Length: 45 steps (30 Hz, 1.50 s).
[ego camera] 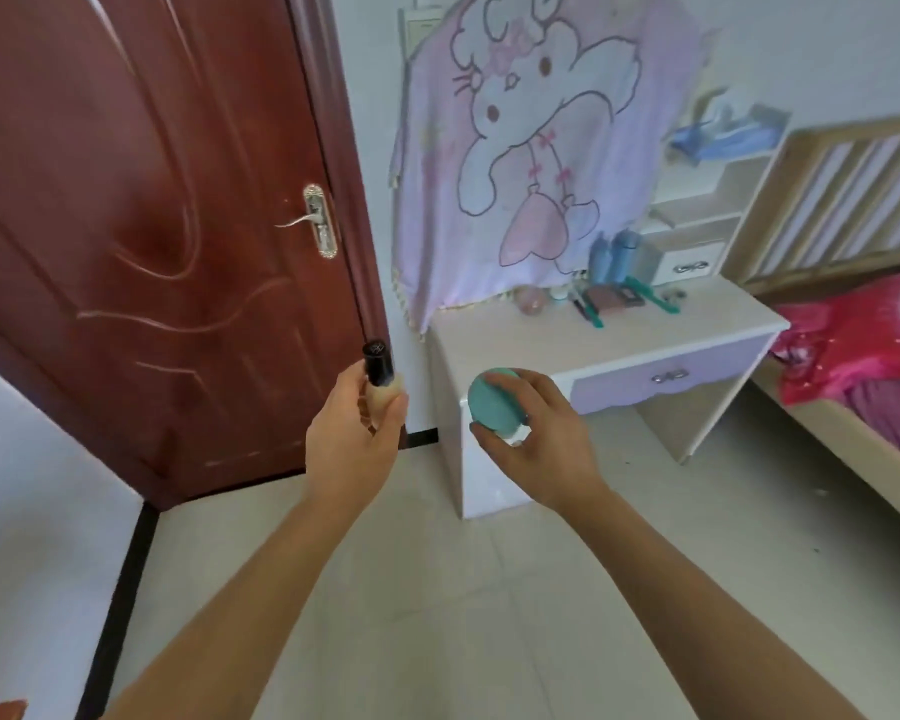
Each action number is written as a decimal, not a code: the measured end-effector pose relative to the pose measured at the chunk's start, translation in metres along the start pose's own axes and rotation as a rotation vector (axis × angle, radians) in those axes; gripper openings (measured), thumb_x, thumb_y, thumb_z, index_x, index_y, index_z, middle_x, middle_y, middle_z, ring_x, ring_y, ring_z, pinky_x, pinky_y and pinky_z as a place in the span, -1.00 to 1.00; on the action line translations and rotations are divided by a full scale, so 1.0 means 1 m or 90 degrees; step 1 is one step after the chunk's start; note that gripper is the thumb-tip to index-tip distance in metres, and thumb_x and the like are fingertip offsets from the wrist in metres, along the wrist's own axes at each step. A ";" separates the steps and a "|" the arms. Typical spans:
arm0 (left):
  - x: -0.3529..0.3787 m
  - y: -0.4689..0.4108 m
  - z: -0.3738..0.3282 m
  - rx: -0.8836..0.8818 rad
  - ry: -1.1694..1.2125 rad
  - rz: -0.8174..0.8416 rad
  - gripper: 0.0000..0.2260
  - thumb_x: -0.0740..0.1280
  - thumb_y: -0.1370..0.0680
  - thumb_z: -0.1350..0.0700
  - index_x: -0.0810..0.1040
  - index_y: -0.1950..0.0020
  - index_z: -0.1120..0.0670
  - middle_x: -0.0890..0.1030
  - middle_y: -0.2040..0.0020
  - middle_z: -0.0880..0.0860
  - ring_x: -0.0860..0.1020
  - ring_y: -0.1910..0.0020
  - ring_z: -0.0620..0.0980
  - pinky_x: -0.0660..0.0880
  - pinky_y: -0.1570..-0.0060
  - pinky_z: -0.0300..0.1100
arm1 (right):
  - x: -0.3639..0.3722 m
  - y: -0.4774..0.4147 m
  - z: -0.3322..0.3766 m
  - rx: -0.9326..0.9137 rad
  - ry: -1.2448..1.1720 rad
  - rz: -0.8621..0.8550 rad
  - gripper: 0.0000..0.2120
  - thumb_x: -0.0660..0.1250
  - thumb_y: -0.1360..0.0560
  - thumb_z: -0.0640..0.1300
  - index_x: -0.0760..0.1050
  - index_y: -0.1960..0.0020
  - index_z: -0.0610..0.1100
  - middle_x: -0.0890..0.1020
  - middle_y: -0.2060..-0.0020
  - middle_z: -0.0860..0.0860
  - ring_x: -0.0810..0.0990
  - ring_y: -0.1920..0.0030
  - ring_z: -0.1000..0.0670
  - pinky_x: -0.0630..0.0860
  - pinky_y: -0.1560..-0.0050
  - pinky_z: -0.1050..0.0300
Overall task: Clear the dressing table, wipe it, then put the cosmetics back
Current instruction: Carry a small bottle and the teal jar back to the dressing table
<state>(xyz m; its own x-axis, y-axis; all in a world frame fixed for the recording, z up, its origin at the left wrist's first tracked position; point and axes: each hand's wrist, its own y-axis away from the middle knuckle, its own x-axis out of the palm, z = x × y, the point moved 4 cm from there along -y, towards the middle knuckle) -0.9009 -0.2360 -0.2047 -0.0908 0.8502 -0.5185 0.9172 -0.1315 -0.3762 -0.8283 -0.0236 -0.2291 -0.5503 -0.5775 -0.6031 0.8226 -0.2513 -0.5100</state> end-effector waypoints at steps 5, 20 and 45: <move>0.101 -0.037 -0.052 0.044 0.045 0.084 -0.70 0.43 -0.50 0.02 0.46 -0.19 -0.09 0.58 0.12 -0.22 0.57 0.16 -0.13 0.50 0.13 -0.18 | -0.063 -0.024 -0.084 0.074 0.046 -0.060 -0.51 0.49 -0.39 0.08 0.46 -0.29 0.12 0.50 -0.24 0.14 0.56 -0.09 0.10 0.52 0.09 0.24; 0.346 -0.234 -0.084 0.066 0.098 0.220 -0.78 0.43 -0.50 0.03 0.40 0.05 -0.18 0.54 0.14 -0.25 0.55 0.22 -0.07 0.43 0.23 -0.24 | -0.107 -0.176 -0.315 0.205 0.171 -0.082 -0.47 0.50 -0.39 0.09 0.46 -0.32 0.09 0.51 -0.25 0.10 0.54 -0.11 0.05 0.61 0.06 0.10; 0.583 -0.349 -0.012 -0.283 -0.013 0.065 -0.66 0.52 -0.43 0.03 0.50 -0.13 0.02 0.60 -0.06 -0.03 0.58 0.01 -0.10 0.53 0.02 -0.18 | -0.015 -0.385 -0.590 0.171 -0.019 0.259 -0.48 0.51 -0.36 -0.01 0.42 -0.28 0.11 0.48 -0.21 0.12 0.54 -0.05 0.00 0.56 0.07 0.09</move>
<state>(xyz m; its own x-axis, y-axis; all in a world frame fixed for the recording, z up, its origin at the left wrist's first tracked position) -1.2694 0.3116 -0.3658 0.0052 0.8334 -0.5527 0.9989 0.0210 0.0410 -1.2212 0.5399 -0.3860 -0.1754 -0.6911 -0.7012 0.9801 -0.1897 -0.0582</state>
